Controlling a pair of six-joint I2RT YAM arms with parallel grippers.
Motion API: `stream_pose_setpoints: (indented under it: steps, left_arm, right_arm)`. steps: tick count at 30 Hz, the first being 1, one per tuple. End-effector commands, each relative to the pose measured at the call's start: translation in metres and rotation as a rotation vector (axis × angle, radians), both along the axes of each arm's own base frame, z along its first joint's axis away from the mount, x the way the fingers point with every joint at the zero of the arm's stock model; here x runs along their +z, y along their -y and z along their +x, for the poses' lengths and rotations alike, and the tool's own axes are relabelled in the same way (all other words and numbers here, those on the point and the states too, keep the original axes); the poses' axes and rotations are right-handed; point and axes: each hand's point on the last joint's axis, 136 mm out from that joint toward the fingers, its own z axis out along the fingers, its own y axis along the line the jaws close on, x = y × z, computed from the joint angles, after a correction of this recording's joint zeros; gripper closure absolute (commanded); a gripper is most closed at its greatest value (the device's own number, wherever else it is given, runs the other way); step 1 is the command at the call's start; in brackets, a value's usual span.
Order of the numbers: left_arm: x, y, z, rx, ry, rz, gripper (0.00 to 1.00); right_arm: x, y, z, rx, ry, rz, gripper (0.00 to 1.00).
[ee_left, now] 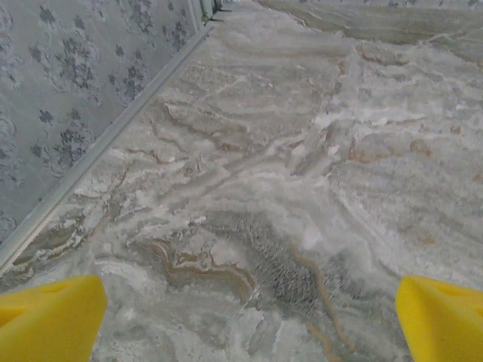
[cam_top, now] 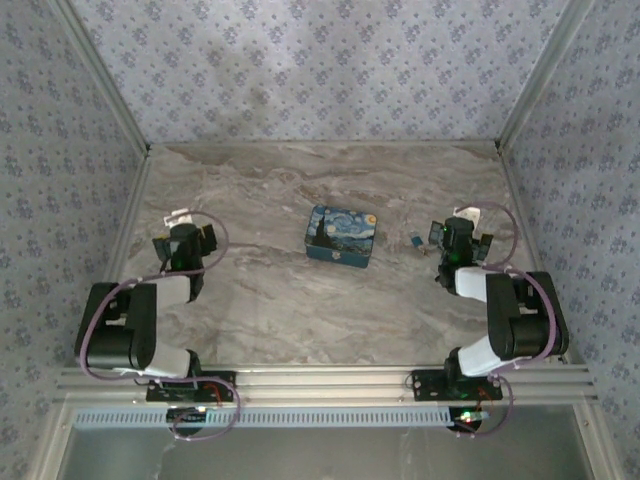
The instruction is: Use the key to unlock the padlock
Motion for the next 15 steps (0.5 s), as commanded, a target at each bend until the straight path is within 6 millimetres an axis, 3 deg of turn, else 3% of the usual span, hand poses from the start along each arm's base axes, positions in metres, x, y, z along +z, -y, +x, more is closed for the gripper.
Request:
stream_pose_setpoints:
  steps: [1,3,7,10,15]
  left_arm:
    - [0.011,0.020,0.018,-0.152,0.089,-0.010,0.02]
    - [0.003,0.027,0.021,-0.193,0.103,0.003,0.02]
    - [0.002,0.014,0.018,-0.117,0.075,-0.018,0.02]
    - [0.003,0.014,0.018,-0.118,0.079,-0.016,0.02]
    - [0.003,0.014,0.018,-0.118,0.082,-0.015,0.02]
  right_arm:
    - [0.010,-0.013,0.009,0.117,0.061,0.001,0.00]
    - [0.008,-0.013,0.010,0.125,0.049,0.010,0.00]
    - [0.009,-0.013,0.010,0.125,0.052,0.011,0.00]
    - [0.000,-0.041,0.014,0.352,0.100,0.095,0.00]
    - [-0.004,-0.036,0.009,0.317,0.065,0.087,0.00]
